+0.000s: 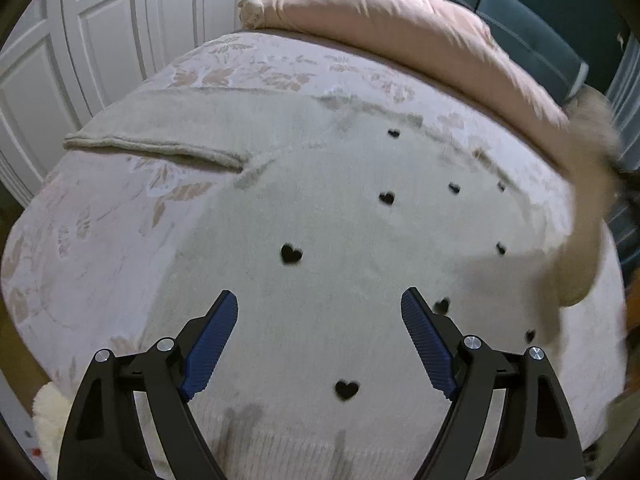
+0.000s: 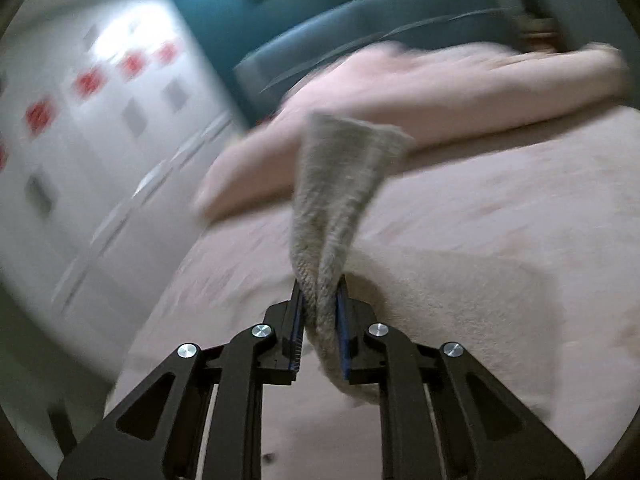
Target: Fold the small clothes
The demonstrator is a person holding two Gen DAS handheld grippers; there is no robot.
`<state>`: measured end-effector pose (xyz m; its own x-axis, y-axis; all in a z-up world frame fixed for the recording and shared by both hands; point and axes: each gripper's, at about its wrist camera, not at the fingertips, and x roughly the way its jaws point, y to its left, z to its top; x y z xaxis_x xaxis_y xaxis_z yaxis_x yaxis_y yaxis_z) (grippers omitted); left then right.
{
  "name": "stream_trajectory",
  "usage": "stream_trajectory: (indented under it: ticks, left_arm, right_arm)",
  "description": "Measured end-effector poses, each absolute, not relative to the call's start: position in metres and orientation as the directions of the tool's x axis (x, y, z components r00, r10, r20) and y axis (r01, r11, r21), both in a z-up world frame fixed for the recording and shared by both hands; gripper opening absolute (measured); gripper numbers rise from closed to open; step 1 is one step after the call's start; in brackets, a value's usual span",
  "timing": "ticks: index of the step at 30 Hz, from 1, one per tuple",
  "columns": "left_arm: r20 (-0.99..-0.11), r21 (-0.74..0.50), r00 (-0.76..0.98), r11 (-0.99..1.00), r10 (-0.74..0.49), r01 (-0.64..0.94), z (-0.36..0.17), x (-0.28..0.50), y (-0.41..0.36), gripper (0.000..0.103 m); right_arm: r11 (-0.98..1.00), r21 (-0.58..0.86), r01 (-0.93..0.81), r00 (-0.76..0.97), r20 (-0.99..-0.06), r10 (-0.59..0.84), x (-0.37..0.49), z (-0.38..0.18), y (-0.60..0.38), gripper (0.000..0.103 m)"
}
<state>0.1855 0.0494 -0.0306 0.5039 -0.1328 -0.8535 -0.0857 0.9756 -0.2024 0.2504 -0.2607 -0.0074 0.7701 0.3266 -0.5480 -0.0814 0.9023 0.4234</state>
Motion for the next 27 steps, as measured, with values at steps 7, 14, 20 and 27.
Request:
stream_trajectory:
  ticks: [7,14,20,27]
  left_arm:
    - [-0.84,-0.36,0.462,0.93,-0.286,-0.078,-0.045,0.233,0.055,0.083]
    - [-0.84,-0.481,0.365,0.861,-0.401,-0.163,-0.105,0.292,0.039,0.085]
    - [-0.808,-0.555,0.392,0.792,-0.441,-0.253,-0.128,0.314,0.033,0.05]
    - [-0.706,-0.592,0.499,0.805,-0.503,-0.026,-0.065,0.348,0.016,0.004]
  right_arm:
    - [0.925,0.372,-0.077,0.583,-0.736,0.344,0.254,-0.113,-0.164,0.037]
    - [0.885,0.432,0.173,0.658,-0.72,0.222,0.183,-0.104,-0.264,0.057]
    - [0.746,0.57,0.346,0.647,-0.72,0.251,0.177,-0.141,-0.335,0.058]
    - [0.685,0.634,0.359,0.7,-0.668,0.251,0.215,-0.134,-0.347,0.0]
